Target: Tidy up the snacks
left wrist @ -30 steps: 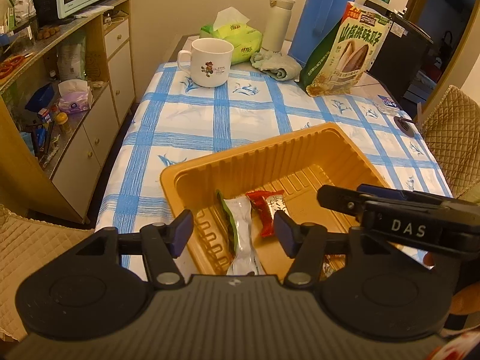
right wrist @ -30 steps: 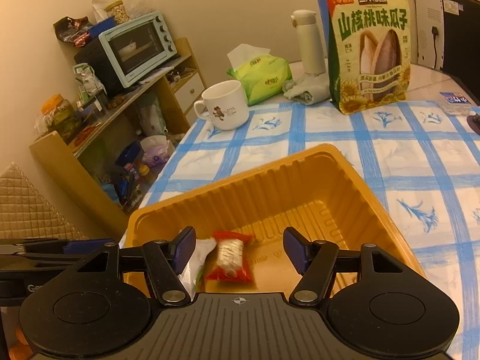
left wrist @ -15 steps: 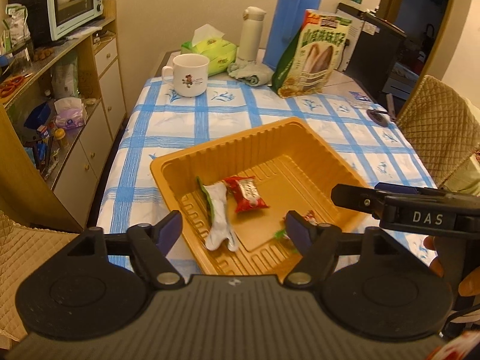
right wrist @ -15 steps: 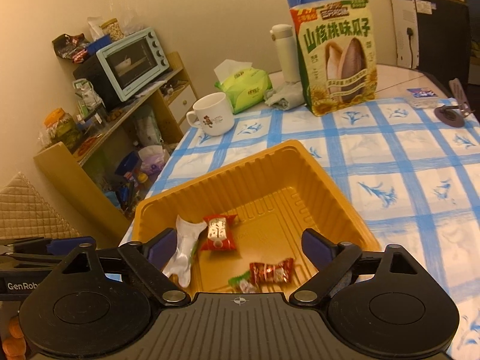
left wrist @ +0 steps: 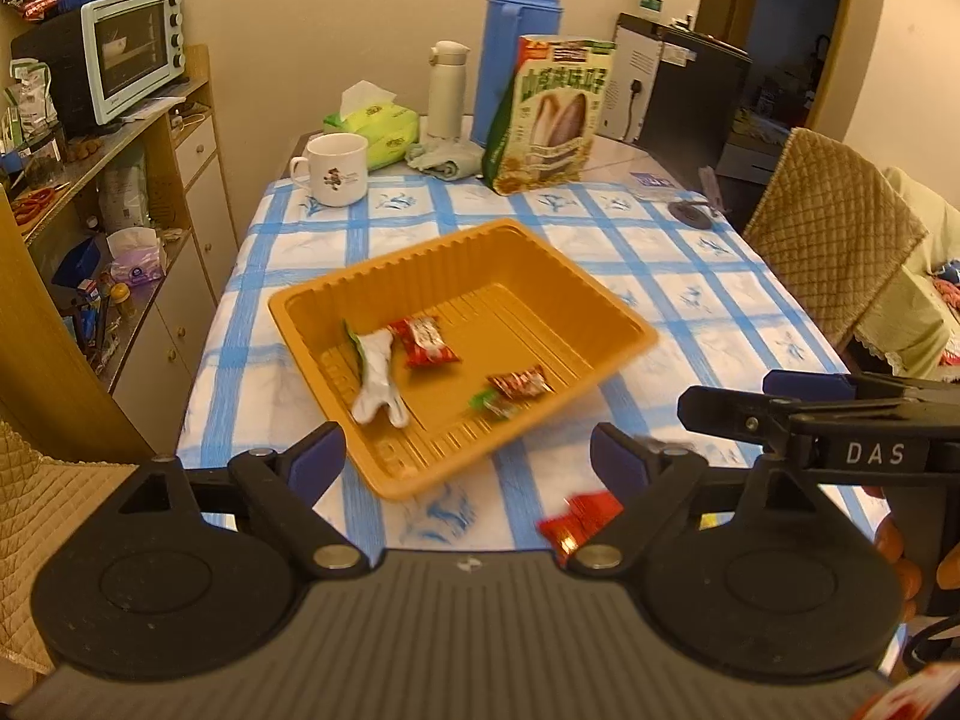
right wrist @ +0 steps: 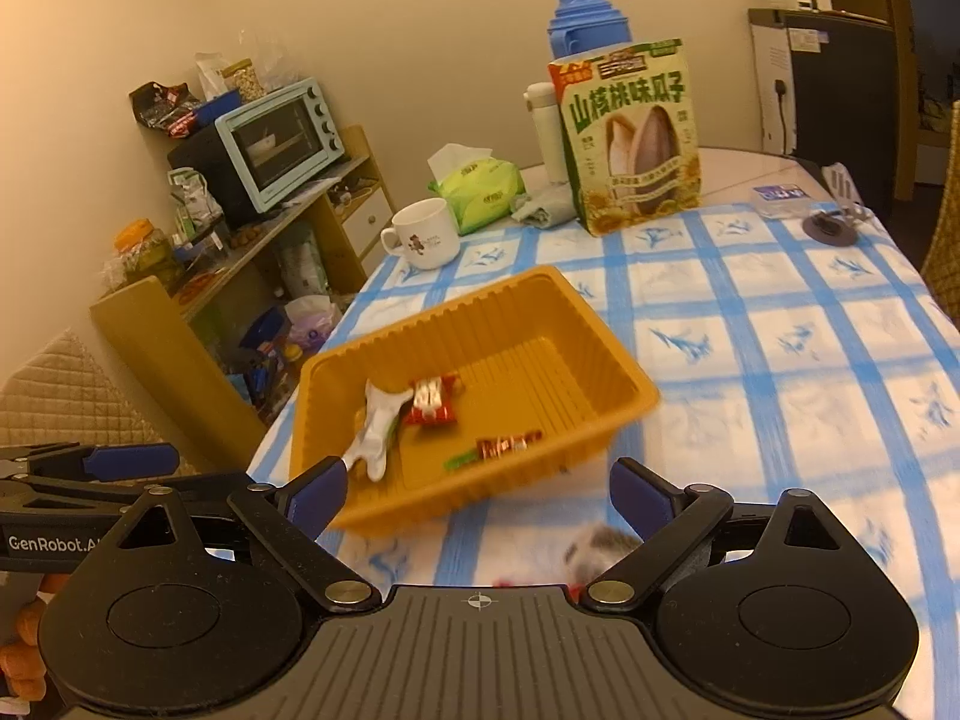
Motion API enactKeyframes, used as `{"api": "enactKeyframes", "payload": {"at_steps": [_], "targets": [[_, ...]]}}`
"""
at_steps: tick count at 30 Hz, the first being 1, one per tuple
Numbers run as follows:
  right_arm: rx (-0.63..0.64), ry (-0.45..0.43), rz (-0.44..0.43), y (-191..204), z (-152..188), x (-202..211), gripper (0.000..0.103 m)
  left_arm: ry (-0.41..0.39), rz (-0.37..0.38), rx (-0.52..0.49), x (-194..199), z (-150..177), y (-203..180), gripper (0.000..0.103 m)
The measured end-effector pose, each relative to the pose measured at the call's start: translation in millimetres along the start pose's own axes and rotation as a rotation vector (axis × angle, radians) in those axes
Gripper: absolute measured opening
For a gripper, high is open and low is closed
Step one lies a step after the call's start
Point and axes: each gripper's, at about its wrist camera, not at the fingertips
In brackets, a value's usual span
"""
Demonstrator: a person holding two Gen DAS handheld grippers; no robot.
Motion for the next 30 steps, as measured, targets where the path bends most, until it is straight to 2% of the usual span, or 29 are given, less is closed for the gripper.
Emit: {"api": "enactKeyframes", "payload": {"at_steps": [3, 15, 30], "targets": [[0.001, -0.004, 0.003, -6.4, 12.5, 20.9, 0.094, 0.002, 0.005, 0.000, 10.6, 13.5, -14.4, 0.092], [0.023, 0.015, 0.015, -33.9, 62.2, 83.2, 0.094, 0.007, 0.003, 0.007, 45.4, 63.6, -59.8, 0.100], [0.034, 0.067, 0.035, -67.9, 110.9, 116.5, 0.094, 0.033, -0.011, 0.031, 63.5, 112.9, -84.3, 0.100]]}}
Point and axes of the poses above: each gripper's, at about its wrist camera, not at the fingertips, and x roughly against the way its jaws point, y to its left, z to its underside, and after that the axes turned 10 degrees about z, right-handed
